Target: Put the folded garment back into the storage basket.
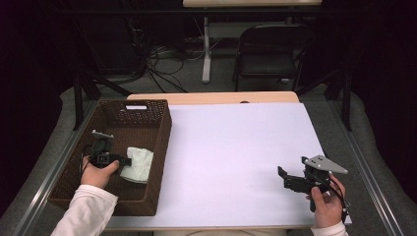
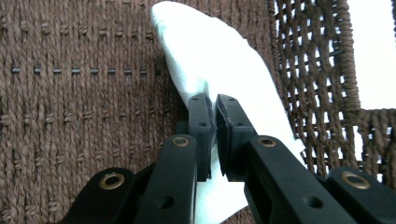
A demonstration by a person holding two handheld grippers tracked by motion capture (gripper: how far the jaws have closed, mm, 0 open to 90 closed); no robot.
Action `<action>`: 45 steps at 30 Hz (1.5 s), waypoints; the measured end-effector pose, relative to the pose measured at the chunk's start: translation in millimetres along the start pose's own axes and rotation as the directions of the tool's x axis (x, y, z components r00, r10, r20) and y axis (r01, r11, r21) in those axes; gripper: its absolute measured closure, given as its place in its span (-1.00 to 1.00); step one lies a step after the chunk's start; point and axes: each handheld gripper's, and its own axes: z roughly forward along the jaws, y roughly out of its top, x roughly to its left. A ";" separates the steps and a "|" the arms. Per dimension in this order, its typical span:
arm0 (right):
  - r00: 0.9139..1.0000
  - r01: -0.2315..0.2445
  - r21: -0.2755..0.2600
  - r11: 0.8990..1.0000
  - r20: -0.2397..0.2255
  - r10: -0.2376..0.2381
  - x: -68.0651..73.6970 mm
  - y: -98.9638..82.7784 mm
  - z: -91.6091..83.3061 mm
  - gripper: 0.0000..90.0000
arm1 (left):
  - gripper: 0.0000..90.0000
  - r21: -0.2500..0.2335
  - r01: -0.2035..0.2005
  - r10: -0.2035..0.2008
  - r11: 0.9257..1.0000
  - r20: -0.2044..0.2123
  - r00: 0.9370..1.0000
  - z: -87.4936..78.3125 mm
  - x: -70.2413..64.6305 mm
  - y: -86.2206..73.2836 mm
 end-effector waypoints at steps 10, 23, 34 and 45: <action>1.000 0.002 0.001 1.000 0.000 -0.002 0.0 -0.1 0.1 -0.84 | 0.85 0.004 0.008 -0.008 1.000 -0.013 1.000 1.2 0.8 -0.3; 1.000 0.000 0.003 1.000 -0.002 0.000 0.3 -0.2 0.3 -0.84 | 0.72 -0.003 0.011 -0.011 1.000 -0.022 1.000 1.1 0.3 0.2; 1.000 0.002 0.005 1.000 -0.002 -0.002 0.4 -0.2 0.2 -0.84 | 0.48 -0.012 -0.016 0.015 1.000 -0.078 0.997 2.8 -0.5 0.0; 1.000 0.005 0.002 1.000 -0.002 -0.005 0.8 -0.5 0.9 -0.84 | -0.11 -0.079 -0.059 0.048 0.995 -0.140 0.989 5.8 3.5 -0.7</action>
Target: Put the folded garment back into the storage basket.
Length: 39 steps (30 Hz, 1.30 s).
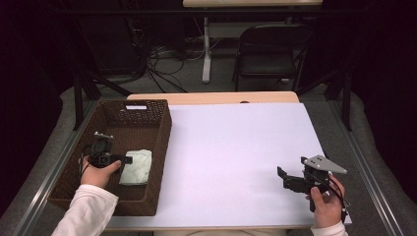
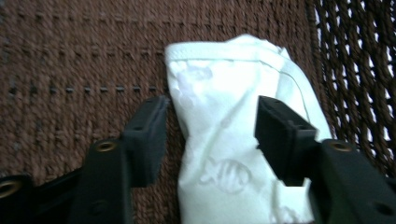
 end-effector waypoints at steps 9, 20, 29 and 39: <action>1.000 -0.004 0.004 1.000 -0.006 0.004 0.9 0.0 0.5 -0.84 | -0.29 -0.082 -0.039 0.038 0.996 -0.014 0.999 -0.5 2.4 -0.8; 1.000 -0.002 0.006 1.000 -0.002 0.002 0.8 -0.3 0.7 -0.84 | -0.55 -0.091 0.001 0.001 0.996 0.021 1.000 -4.4 5.2 0.8; 1.000 -0.001 0.008 1.000 -0.001 0.001 1.1 -0.5 1.0 -0.83 | -0.87 -0.123 0.039 -0.035 0.992 0.031 0.999 -5.9 7.9 1.0; 1.000 0.003 0.005 1.000 -0.003 -0.003 1.4 -0.5 1.3 -0.83 | -0.99 -0.158 0.041 -0.037 0.987 0.028 0.999 -20.9 6.6 6.0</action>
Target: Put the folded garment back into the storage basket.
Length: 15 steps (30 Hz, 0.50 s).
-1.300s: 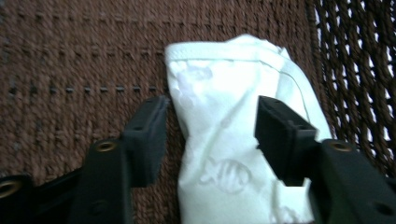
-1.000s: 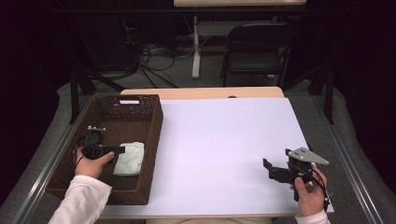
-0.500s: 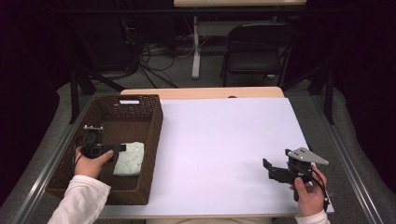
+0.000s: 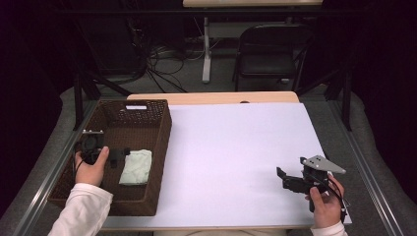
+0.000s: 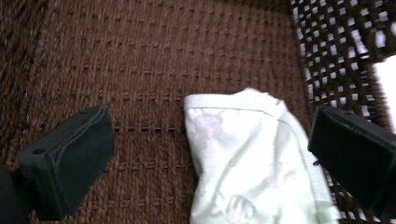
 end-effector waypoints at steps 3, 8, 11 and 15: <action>1.000 0.001 0.000 1.000 -0.001 -0.001 0.1 0.0 0.1 -0.83 | -0.99 -0.017 -0.021 0.021 1.000 0.009 1.000 -4.7 -2.6 2.4; 1.000 0.001 0.000 1.000 0.000 -0.001 0.0 0.0 -0.1 -0.83 | -0.99 -0.043 -0.030 0.030 0.999 0.010 0.999 -12.5 -6.3 6.5; 1.000 0.002 -0.001 1.000 0.001 -0.002 0.0 0.0 -0.2 -0.83 | -0.99 -0.049 -0.040 0.041 0.998 0.017 0.999 -16.7 -8.9 8.1; 1.000 -0.003 0.006 1.000 0.002 0.003 0.0 0.4 -1.3 -0.83 | -0.99 -0.080 -0.067 0.068 0.995 0.008 0.998 -22.1 -14.4 9.9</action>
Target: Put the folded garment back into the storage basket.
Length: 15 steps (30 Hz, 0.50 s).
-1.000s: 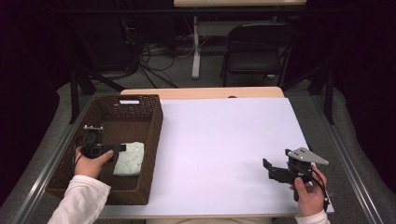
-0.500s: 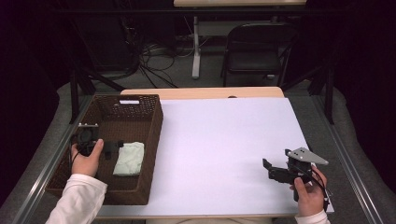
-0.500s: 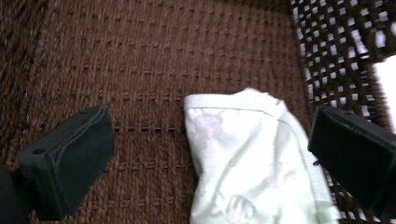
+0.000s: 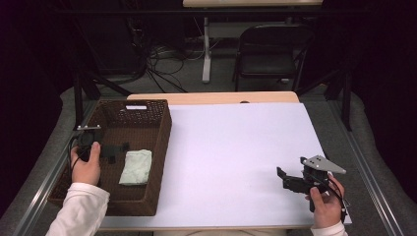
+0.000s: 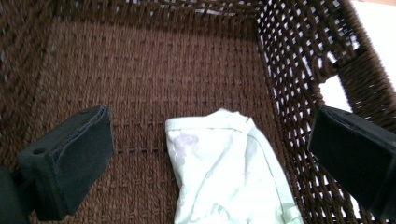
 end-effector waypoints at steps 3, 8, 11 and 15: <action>1.000 -0.003 -0.004 1.000 -0.003 0.003 0.3 0.0 0.0 -0.83 | -0.99 -0.009 -0.019 0.019 1.000 -0.004 1.000 -4.3 -5.1 2.4; 1.000 -0.002 -0.005 1.000 0.000 0.002 0.1 0.0 -0.2 -0.83 | -0.99 -0.023 -0.060 0.060 0.998 0.011 0.998 -12.2 -17.1 5.2; 1.000 0.001 -0.004 1.000 0.000 -0.001 -0.4 0.1 -0.5 -0.83 | -0.99 -0.038 -0.083 0.083 0.996 0.021 0.996 -16.1 -24.8 6.0; 1.000 0.001 -0.005 1.000 0.003 -0.001 -0.3 0.2 -0.8 -0.83 | -0.99 -0.057 -0.106 0.108 0.993 0.039 0.993 -19.1 -35.7 6.6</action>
